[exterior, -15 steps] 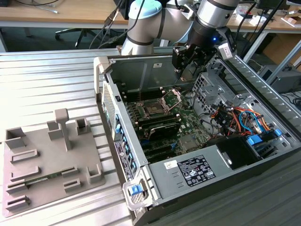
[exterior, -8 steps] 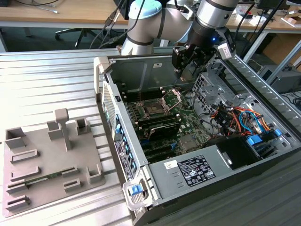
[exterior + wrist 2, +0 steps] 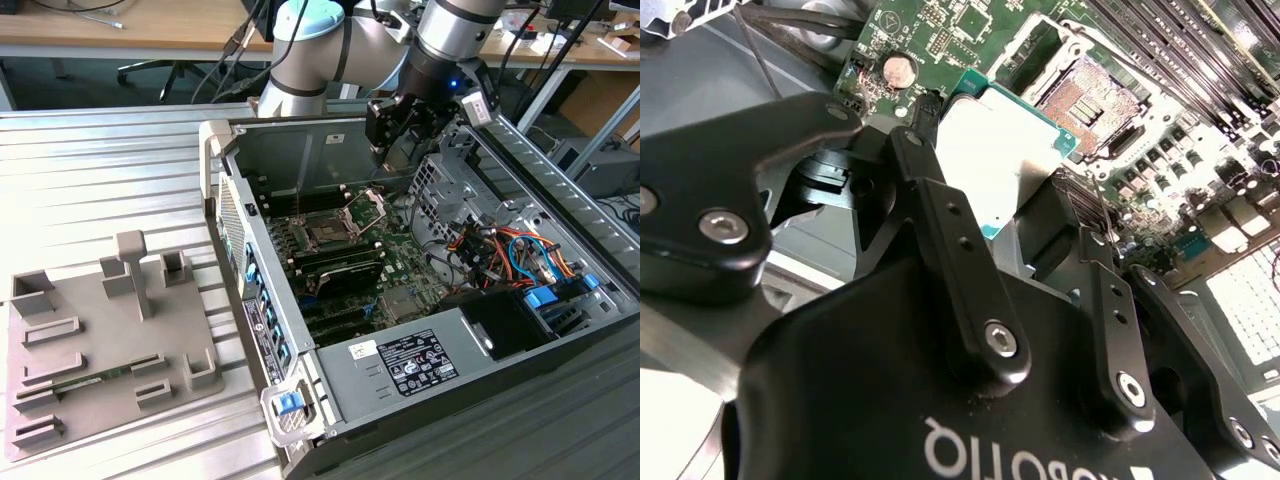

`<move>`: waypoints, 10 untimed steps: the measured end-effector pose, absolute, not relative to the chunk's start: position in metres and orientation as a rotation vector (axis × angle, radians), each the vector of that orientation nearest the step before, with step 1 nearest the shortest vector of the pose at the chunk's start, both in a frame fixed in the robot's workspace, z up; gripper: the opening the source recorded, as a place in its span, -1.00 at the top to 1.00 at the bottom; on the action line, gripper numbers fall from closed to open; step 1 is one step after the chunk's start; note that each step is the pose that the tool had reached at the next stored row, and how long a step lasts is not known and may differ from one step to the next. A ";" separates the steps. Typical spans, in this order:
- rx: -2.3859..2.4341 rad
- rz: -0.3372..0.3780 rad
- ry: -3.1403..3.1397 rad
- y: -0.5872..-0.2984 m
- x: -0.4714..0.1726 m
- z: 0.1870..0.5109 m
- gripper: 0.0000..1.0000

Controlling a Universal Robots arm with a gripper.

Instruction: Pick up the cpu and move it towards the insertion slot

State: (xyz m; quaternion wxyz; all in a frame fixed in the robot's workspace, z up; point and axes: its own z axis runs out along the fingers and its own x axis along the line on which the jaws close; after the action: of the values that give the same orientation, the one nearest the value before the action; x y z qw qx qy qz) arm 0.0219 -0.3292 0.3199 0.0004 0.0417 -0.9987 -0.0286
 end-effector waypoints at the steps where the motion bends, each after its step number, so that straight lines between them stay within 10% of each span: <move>1: 0.131 -0.090 -3.137 -0.329 0.022 0.320 -0.09; 10: 0.131 -0.090 -3.137 -0.325 0.025 0.317 -0.09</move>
State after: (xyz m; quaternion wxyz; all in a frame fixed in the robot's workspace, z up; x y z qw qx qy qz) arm 0.0253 -0.3250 0.3166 0.0004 0.0418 -0.9987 -0.0287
